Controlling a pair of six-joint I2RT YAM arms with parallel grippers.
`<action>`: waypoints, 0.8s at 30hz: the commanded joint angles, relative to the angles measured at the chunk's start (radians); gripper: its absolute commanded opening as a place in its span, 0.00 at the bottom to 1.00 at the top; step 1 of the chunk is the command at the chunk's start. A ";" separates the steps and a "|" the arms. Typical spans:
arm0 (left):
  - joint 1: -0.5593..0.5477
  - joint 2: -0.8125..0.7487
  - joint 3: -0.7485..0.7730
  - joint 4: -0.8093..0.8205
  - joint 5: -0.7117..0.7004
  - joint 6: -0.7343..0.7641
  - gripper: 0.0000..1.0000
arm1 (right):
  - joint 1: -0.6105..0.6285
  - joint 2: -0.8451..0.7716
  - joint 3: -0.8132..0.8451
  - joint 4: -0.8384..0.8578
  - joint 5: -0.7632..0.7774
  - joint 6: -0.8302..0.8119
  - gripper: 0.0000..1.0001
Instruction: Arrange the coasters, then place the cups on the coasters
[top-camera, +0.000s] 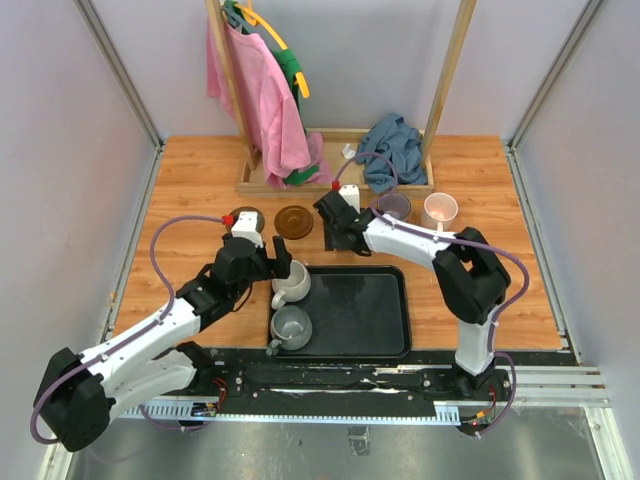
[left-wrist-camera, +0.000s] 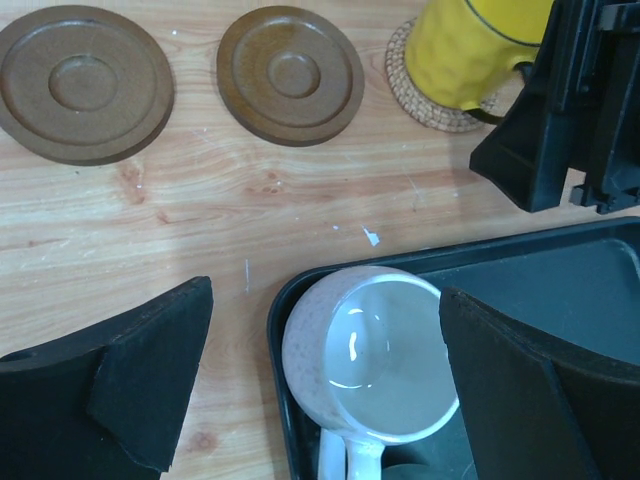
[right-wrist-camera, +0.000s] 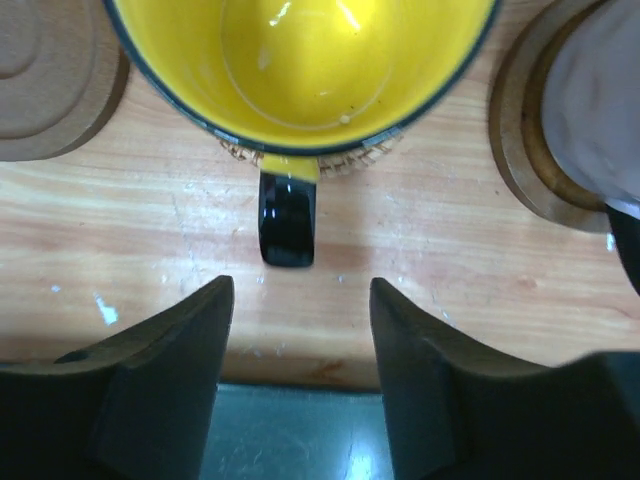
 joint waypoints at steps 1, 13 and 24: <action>0.011 -0.056 -0.017 0.022 0.052 -0.005 1.00 | 0.018 -0.126 -0.048 -0.022 0.044 0.002 0.65; 0.011 -0.132 -0.119 -0.019 0.278 -0.081 1.00 | 0.026 -0.438 -0.235 -0.041 0.112 0.013 0.97; 0.010 -0.148 -0.173 -0.064 0.346 -0.152 0.98 | 0.026 -0.612 -0.342 -0.042 0.159 0.023 0.98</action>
